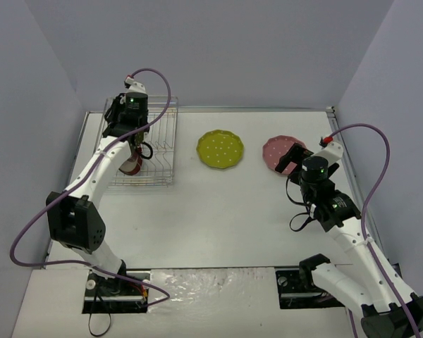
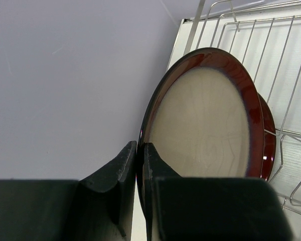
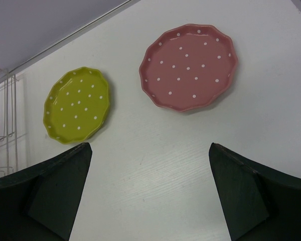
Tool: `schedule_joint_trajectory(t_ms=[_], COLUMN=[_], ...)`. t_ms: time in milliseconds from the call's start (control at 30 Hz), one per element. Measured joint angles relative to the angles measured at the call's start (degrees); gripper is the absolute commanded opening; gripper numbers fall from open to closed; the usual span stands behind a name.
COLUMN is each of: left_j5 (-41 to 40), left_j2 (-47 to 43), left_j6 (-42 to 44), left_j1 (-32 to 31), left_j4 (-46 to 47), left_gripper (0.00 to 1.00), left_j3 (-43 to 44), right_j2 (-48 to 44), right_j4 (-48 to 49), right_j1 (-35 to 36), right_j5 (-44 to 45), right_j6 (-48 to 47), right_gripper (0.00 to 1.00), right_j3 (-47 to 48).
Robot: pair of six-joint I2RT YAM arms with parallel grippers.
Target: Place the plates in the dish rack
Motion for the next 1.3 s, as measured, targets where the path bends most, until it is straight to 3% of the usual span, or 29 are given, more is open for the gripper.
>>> schedule_joint_trajectory(t_ms=[1300], left_j5=[-0.71], left_j2=[-0.31], left_j6=[3.75], left_j1=[-3.27], left_j4=[3.28], left_gripper=[0.0], left_j3=[-3.89], right_j2=[-0.41], right_j4=[0.24], right_j1=[0.0], right_j5=[-0.02], right_j6=[0.24], right_gripper=[1.0], right_j3=[-1.78])
